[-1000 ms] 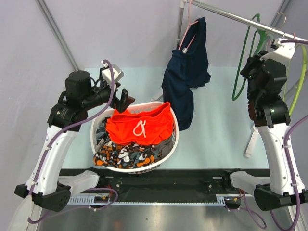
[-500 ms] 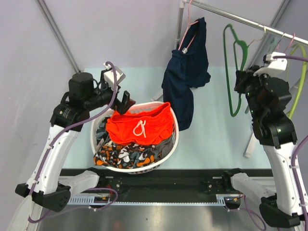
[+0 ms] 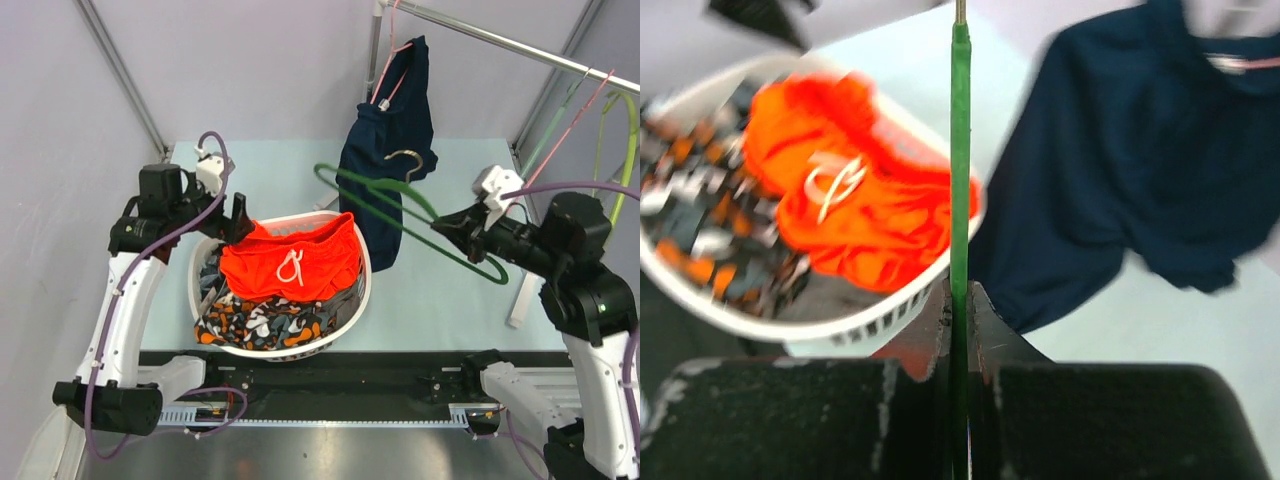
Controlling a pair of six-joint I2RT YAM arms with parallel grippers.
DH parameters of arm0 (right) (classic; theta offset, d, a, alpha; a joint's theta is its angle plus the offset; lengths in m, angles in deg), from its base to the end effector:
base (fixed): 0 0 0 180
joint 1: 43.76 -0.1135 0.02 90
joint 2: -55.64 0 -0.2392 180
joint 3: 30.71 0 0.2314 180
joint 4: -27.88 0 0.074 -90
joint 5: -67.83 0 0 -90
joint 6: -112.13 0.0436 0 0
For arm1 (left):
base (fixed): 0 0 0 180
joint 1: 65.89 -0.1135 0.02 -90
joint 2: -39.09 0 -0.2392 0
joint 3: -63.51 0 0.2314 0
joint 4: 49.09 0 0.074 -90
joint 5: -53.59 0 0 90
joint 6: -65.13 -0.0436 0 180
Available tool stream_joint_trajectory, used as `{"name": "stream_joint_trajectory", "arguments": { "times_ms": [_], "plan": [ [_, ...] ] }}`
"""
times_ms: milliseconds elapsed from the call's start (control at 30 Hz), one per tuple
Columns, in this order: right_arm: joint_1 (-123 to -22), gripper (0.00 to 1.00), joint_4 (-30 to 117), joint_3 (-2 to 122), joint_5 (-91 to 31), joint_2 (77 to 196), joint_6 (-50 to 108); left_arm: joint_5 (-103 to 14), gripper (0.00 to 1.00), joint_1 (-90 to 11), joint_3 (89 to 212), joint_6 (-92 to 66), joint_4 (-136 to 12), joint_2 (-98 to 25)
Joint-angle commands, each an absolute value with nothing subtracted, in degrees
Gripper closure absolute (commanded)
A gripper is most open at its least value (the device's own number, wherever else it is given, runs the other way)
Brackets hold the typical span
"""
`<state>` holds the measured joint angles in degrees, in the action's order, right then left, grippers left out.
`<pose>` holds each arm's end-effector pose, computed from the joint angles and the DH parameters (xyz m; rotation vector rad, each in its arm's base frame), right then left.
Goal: Place the shorts on the hanger
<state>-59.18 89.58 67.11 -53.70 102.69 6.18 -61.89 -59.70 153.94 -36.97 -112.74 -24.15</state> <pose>0.1024 0.0519 0.4468 -0.8465 1.5396 0.4765 0.2061 -0.0412 0.3655 0.5850 2.0878 -0.4304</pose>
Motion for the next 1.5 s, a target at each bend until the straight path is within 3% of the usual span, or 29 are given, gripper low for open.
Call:
{"name": "stream_joint_trajectory", "arguments": {
  "times_ms": [0,133,167,367,1000,1100,1267,1333,1467],
  "plan": [
    [-61.77,1.0,95.64,71.15,-67.17,110.11,-9.84,-60.95,0.11,-62.55,149.92,-37.88,-116.76,-22.25],
    [-71.51,1.0,95.91,75.02,-61.83,115.56,-17.23,-59.79,0.26,-65.62,146.84,-38.67,-118.78,-23.31],
    [-75.45,1.0,96.43,75.9,-59.55,116.63,-20.38,-59.53,0.35,-65.72,146.4,-39.1,-118.96,-23.22],
    [-80.93,1.0,96.43,78.19,-57.42,119.98,-25.42,-60.32,0.56,-65.72,142.27,-41.13,-115.54,-21.38],
    [-86.56,1.0,92.92,76.44,-52.06,120.94,-29.99,-57.24,0.59,-64.58,143.32,-45.44,-107.8,-28.67],
    [-87.96,1.0,91.52,75.91,-50.65,121.99,-30.96,-58.03,0.68,-64.4,144.98,-45.0,-108.67,-29.02],
    [-90.34,1.0,87.83,75.12,-46.7,123.75,-31.13,-57.69,0.93,-62.91,148.15,-44.56,-110.7,-27.97],
    [-91.65,1.0,85.9,74.42,-44.34,124.19,-31.13,-57.24,0.99,-62.64,149.03,-44.47,-111.84,-27.7],
    [-93.33,1.0,83.87,73.36,-41.51,124.99,-30.69,-56.89,1.0,-62.64,150.26,-43.95,-113.42,-27.7]
  ]
}}
